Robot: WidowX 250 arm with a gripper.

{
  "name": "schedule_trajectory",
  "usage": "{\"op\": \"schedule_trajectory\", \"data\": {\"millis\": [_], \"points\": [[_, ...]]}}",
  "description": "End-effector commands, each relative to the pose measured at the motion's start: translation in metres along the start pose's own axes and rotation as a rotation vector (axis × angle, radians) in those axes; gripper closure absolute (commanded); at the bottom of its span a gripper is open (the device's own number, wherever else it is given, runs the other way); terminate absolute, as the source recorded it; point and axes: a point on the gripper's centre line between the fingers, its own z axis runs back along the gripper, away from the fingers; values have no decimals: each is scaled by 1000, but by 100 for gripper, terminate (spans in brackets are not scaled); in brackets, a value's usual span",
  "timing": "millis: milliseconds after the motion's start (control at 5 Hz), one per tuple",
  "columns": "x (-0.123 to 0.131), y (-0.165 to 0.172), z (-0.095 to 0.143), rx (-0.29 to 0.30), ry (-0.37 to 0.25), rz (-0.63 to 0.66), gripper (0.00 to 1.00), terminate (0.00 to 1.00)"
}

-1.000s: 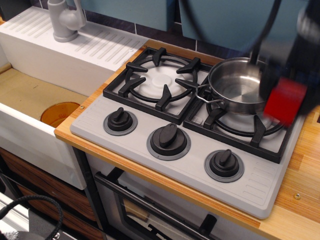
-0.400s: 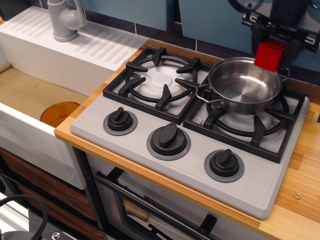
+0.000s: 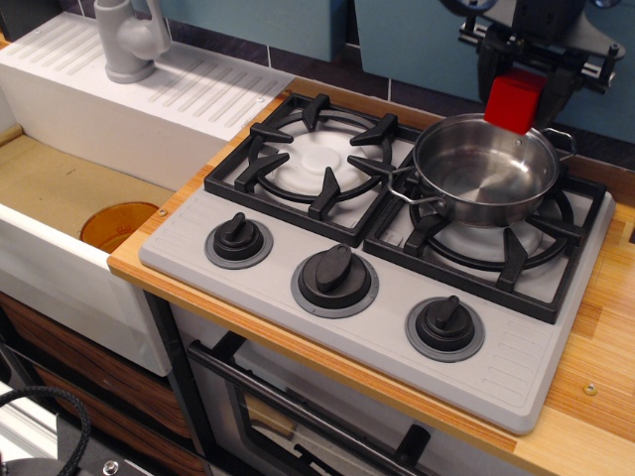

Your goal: Put redcube in pan and put pan on stove

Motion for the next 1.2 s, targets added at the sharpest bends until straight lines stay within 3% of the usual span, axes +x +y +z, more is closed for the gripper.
{"op": "schedule_trajectory", "data": {"millis": [0,400,1000], "points": [[2,-15,25,7,-86,27,0,0],[-1,-21,34,19,-85,39,0,0],[0,39,55,132,-92,-90,0,0]]}}
